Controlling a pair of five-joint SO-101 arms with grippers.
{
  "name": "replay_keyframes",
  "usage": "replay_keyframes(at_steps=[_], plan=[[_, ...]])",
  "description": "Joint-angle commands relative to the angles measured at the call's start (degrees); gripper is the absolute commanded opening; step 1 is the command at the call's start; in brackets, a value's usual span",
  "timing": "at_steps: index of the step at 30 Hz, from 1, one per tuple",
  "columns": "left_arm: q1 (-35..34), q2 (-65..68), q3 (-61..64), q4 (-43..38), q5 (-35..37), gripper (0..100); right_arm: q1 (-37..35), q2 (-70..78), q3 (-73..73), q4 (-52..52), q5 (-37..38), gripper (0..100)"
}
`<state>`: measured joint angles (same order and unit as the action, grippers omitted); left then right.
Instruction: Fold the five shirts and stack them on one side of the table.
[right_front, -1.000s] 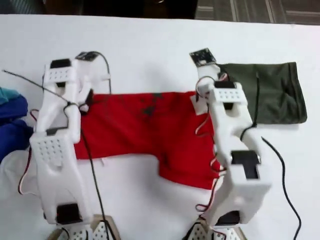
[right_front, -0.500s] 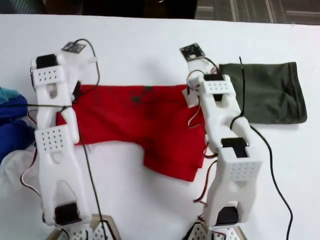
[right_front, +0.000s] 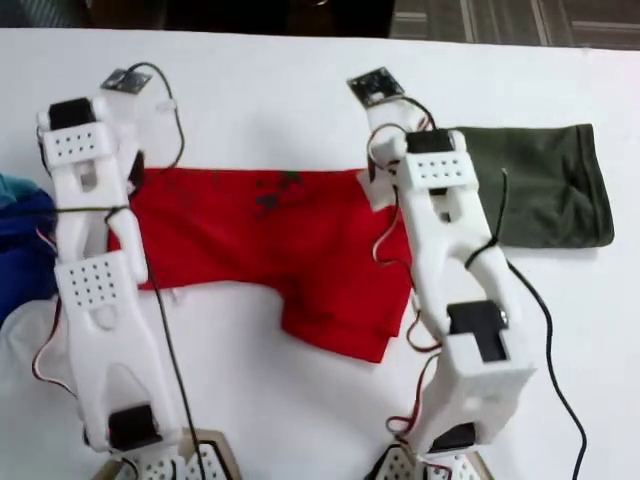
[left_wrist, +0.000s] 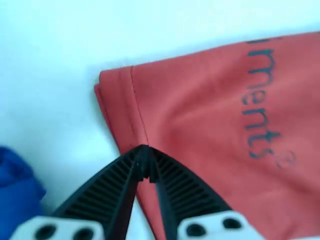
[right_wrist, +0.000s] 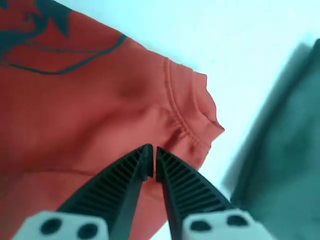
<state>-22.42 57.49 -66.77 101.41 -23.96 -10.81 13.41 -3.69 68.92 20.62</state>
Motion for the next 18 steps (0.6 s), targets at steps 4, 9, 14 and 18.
replay_keyframes(at_steps=[4,9,14,18], plan=[[-0.3,-20.1,18.1,0.9,-0.6,3,-2.0,-9.9,-2.4,8.6,0.1,5.9],[-0.6,-30.3,35.4,-3.3,-2.3,3,-7.0,-14.0,-2.4,12.7,1.3,5.9],[-1.7,-39.3,55.4,-11.9,-2.3,3,-12.0,-17.6,-0.3,15.0,1.2,5.9],[-3.2,-44.5,69.5,-21.4,-2.5,3,-15.7,-21.2,9.5,13.0,1.6,5.9]])
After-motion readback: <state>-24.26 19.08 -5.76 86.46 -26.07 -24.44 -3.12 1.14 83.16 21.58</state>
